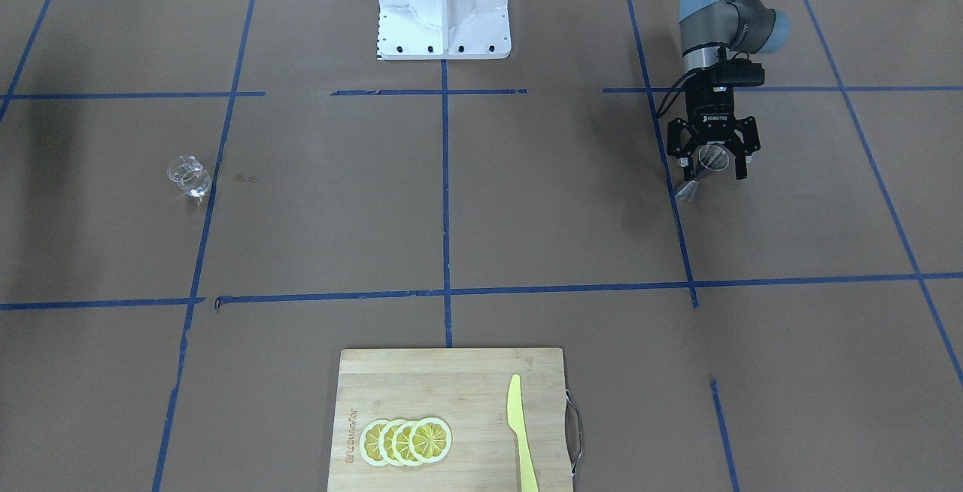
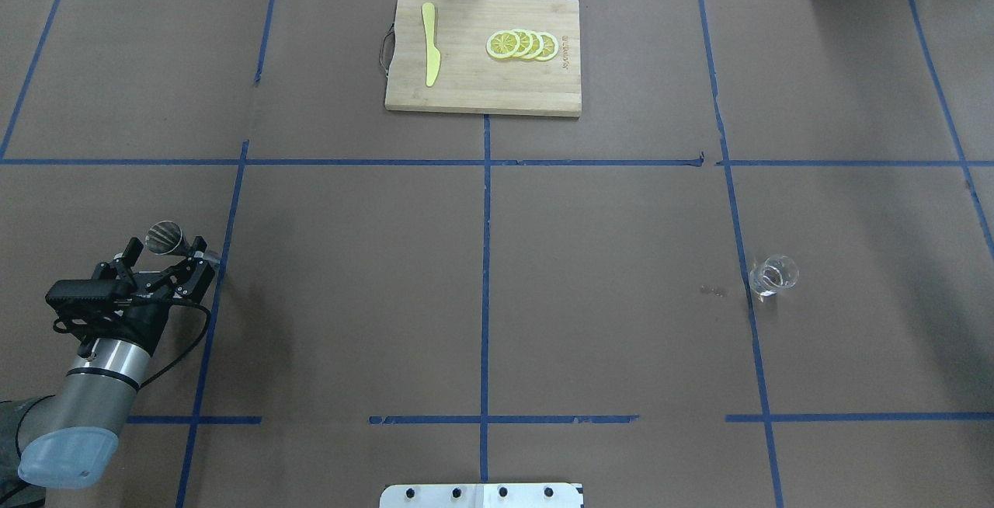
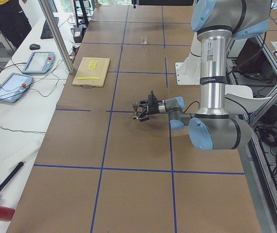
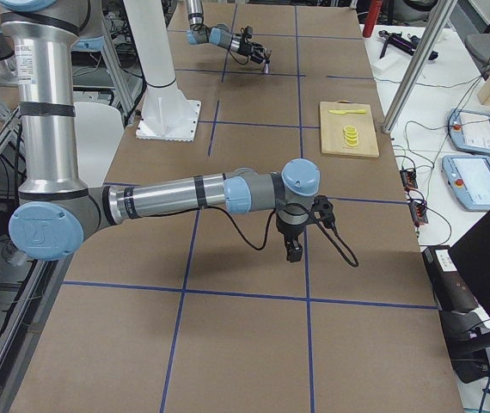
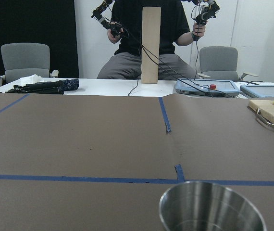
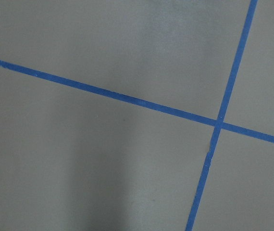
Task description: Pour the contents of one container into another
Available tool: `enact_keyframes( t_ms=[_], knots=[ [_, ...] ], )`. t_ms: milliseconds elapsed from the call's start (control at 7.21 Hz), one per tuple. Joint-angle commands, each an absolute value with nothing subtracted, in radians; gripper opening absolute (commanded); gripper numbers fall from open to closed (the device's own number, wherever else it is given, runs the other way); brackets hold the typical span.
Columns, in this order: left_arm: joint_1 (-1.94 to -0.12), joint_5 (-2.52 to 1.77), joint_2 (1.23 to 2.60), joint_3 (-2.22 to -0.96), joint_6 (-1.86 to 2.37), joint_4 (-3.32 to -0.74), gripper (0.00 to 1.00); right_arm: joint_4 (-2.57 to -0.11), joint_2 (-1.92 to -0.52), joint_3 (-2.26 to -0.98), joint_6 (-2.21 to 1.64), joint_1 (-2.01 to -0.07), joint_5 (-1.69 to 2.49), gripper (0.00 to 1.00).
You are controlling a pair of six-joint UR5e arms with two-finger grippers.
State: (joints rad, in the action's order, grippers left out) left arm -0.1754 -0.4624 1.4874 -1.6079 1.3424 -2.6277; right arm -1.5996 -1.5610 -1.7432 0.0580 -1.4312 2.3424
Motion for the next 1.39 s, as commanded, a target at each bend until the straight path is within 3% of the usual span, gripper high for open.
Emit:
enact_keyframes(
  t_ms=[0,1248],
  knots=[
    [-0.170,-0.445,1.499,-1.598,1.342,-2.626,0.99,-1.600,-1.562,-1.743,0.057,-1.431,2.342,1.00],
    [-0.147,-0.422,1.523,-1.560,1.342,-2.628,0.87,-1.600,-1.560,-1.744,0.055,-1.431,2.342,1.00]
  ],
)
